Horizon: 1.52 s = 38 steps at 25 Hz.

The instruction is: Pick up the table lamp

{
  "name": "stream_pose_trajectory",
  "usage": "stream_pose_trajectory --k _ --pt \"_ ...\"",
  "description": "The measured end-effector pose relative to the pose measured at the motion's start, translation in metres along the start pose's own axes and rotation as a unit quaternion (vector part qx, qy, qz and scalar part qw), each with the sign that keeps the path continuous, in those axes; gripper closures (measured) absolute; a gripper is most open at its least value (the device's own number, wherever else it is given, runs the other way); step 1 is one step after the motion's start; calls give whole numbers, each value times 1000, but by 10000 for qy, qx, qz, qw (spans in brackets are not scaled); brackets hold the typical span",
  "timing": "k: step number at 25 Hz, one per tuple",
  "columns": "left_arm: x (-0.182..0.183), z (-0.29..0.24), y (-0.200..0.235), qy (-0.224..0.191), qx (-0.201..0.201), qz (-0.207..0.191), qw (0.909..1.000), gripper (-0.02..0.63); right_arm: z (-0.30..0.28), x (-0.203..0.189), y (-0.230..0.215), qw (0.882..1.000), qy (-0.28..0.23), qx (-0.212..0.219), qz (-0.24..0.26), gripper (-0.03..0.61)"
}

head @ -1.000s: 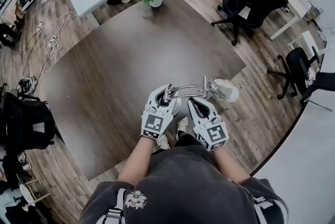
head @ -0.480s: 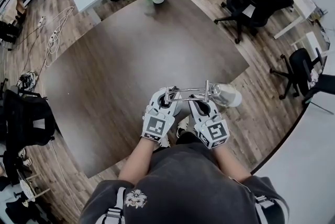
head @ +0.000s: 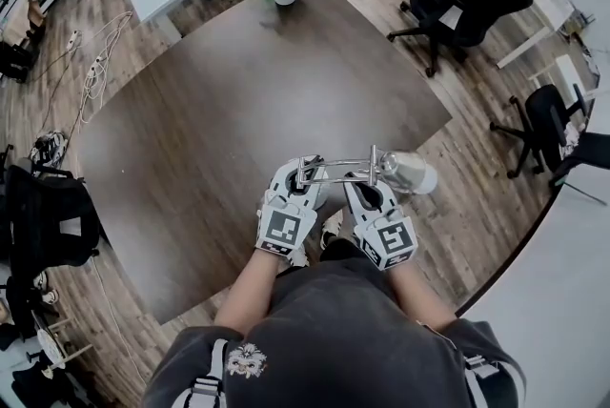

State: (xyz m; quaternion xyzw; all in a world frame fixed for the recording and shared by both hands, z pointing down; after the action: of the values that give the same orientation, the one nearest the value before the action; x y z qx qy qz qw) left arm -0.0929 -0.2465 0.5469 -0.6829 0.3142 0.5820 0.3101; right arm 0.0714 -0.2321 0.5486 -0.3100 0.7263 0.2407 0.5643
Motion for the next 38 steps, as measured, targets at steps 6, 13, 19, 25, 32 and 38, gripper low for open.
stream_pose_trajectory --k 6,13,19,25,32,38 --pt "1 -2 0 55 22 63 10000 588 2 -2 0 10000 -20 -3 -21 551" --pt "12 3 5 54 82 108 9999 588 2 -3 3 10000 -37 -13 -20 551" --pt "36 5 15 143 94 148 9997 588 -3 12 5 9997 -227 -27 76 551" --pt "63 8 32 101 278 367 9989 588 -11 52 0 9972 -662 -57 355 551" --pt "108 3 50 -30 647 404 9971 588 -10 104 -10 9904 -1219 11 652 551" --pt "145 12 64 -147 851 370 9956 588 -4 138 -15 9861 -1502 -84 705 551"
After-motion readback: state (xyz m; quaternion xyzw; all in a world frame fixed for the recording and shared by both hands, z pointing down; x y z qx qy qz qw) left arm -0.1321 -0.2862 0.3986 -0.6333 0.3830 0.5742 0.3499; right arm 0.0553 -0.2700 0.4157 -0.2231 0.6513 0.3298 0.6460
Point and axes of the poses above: the fingertips, and each gripper's own axes: z backward along the fingers, y to its left, x out of its top, the point moved 9 cm from there along z, backward along the fingers, and after that the axes turned 5 degrees about z, right-handed, at the moved point
